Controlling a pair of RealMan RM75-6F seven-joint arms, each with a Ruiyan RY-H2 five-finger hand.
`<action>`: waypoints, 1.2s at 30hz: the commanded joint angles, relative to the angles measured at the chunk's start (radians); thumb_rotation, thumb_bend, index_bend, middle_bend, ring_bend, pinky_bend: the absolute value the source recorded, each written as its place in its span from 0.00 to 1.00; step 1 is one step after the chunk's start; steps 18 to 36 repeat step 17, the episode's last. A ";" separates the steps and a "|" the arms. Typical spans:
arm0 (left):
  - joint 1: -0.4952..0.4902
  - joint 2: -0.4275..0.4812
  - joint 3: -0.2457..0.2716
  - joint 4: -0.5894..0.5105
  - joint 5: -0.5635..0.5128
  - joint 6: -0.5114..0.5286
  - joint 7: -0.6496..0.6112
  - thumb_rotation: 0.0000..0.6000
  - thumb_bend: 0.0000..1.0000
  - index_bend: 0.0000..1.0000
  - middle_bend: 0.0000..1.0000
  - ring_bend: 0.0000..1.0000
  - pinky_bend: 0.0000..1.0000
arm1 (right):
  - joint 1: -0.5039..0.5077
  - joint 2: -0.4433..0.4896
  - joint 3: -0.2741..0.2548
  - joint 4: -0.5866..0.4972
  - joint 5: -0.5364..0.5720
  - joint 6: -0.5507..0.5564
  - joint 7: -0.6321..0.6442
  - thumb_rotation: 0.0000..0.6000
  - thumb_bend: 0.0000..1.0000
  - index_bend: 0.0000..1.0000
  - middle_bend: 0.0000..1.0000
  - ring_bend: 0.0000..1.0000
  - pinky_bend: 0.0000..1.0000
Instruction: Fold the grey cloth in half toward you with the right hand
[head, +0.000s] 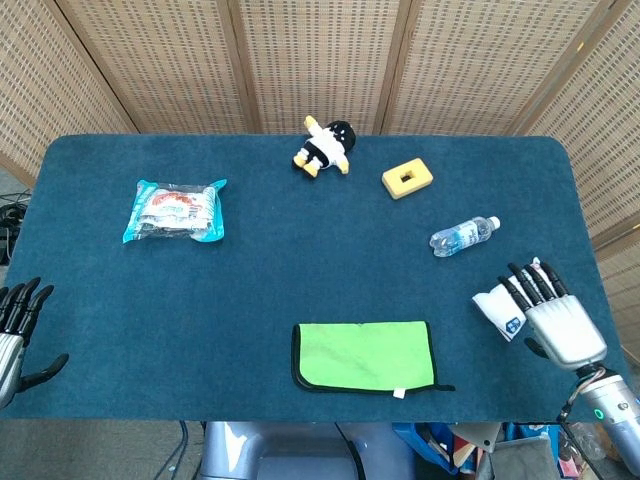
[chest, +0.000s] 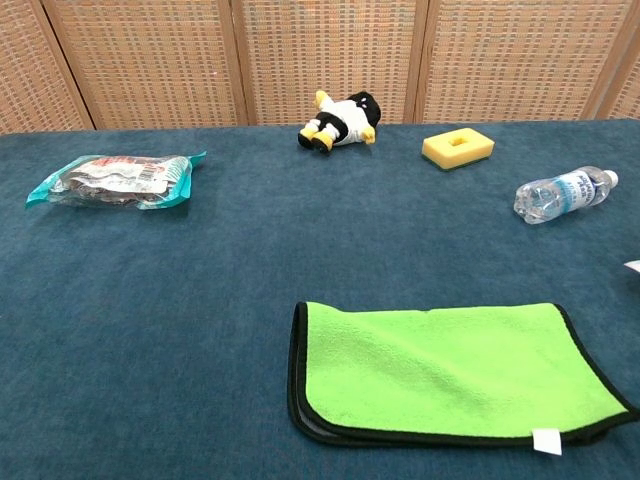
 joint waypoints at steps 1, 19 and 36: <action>0.003 -0.004 0.005 0.008 0.019 0.011 -0.006 1.00 0.23 0.00 0.00 0.00 0.00 | -0.095 -0.038 0.045 0.048 0.016 0.110 0.156 1.00 0.20 0.00 0.00 0.00 0.00; 0.027 -0.021 0.019 0.011 0.059 0.058 0.036 1.00 0.23 0.00 0.00 0.00 0.00 | -0.244 -0.085 0.111 -0.036 0.006 0.291 0.258 1.00 0.00 0.00 0.00 0.00 0.00; 0.027 -0.021 0.019 0.011 0.059 0.058 0.036 1.00 0.23 0.00 0.00 0.00 0.00 | -0.244 -0.085 0.111 -0.036 0.006 0.291 0.258 1.00 0.00 0.00 0.00 0.00 0.00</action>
